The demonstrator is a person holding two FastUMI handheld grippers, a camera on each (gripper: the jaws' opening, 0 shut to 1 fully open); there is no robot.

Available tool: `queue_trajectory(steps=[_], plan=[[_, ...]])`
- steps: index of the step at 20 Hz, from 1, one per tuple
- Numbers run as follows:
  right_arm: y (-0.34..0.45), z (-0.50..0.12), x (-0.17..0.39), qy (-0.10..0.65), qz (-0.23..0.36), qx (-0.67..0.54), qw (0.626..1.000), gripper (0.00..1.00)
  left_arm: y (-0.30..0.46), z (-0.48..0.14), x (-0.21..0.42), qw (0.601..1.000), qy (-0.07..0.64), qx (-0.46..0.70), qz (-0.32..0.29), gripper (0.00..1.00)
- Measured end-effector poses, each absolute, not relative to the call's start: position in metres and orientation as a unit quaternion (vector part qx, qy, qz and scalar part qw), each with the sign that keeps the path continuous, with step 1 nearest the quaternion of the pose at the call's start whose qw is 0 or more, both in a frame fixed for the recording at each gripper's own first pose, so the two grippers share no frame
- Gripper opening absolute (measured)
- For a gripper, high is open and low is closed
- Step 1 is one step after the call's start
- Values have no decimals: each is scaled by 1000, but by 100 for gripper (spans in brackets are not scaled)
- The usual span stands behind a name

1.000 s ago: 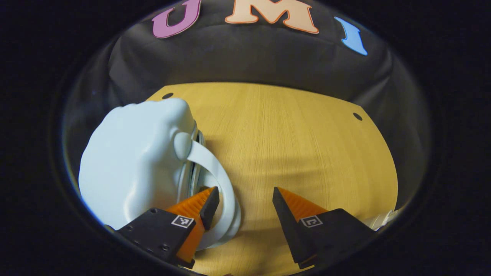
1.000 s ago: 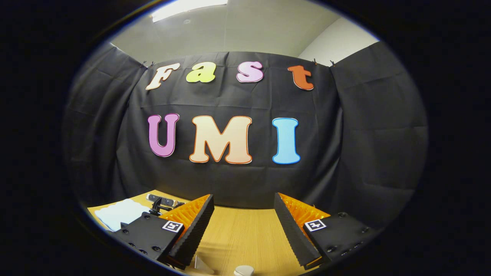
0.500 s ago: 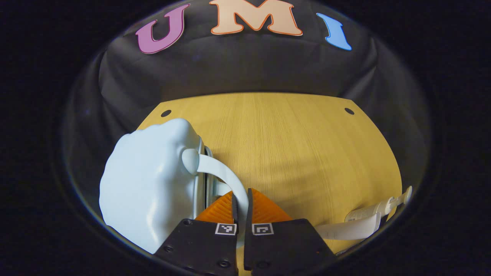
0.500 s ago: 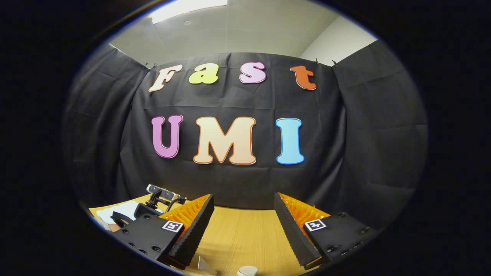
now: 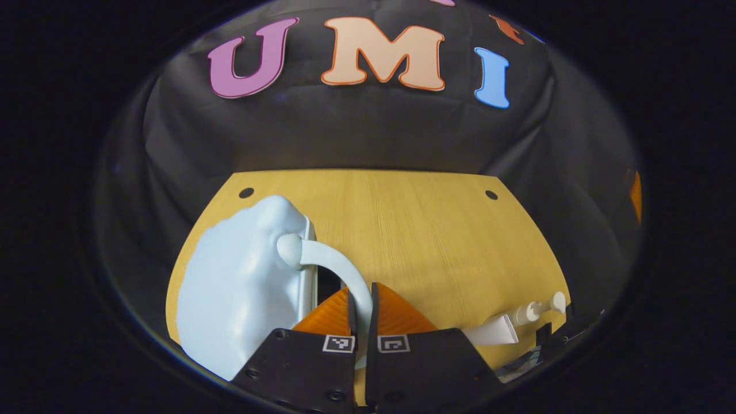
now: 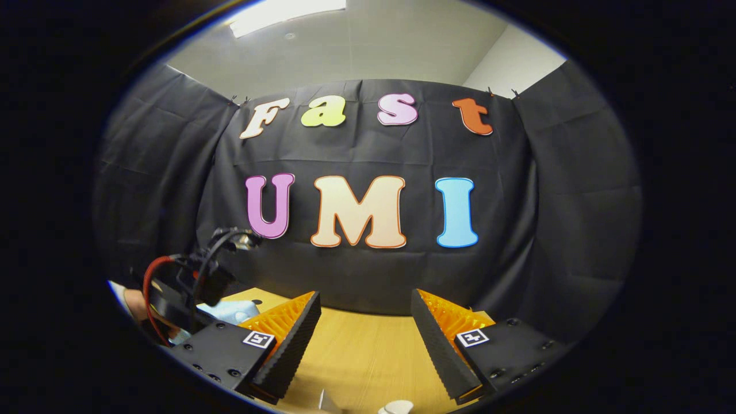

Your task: First open the suitcase, pack the skin care products into it, and then close the suitcase.

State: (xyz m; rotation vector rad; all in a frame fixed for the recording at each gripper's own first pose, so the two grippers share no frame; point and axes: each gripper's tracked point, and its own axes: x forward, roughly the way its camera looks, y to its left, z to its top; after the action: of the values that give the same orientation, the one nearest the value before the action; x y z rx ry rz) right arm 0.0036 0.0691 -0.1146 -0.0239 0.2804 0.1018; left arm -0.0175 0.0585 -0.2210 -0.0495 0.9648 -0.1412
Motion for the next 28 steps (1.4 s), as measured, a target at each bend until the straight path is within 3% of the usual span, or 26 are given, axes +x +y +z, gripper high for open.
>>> queue_trajectory(steps=[11,17,23,28], plan=[[141,-123,8,140,78,8,987,99,196,-141,3,915,401,-48,-24,0],[175,-126,9,139,80,5,987,100,244,-133,-2,916,400,-20,-38,0],[203,-127,13,136,71,8,988,100,318,-136,-2,917,398,8,-1,0],[234,-135,11,149,83,5,985,98,373,-141,-4,920,390,-36,32,0]])
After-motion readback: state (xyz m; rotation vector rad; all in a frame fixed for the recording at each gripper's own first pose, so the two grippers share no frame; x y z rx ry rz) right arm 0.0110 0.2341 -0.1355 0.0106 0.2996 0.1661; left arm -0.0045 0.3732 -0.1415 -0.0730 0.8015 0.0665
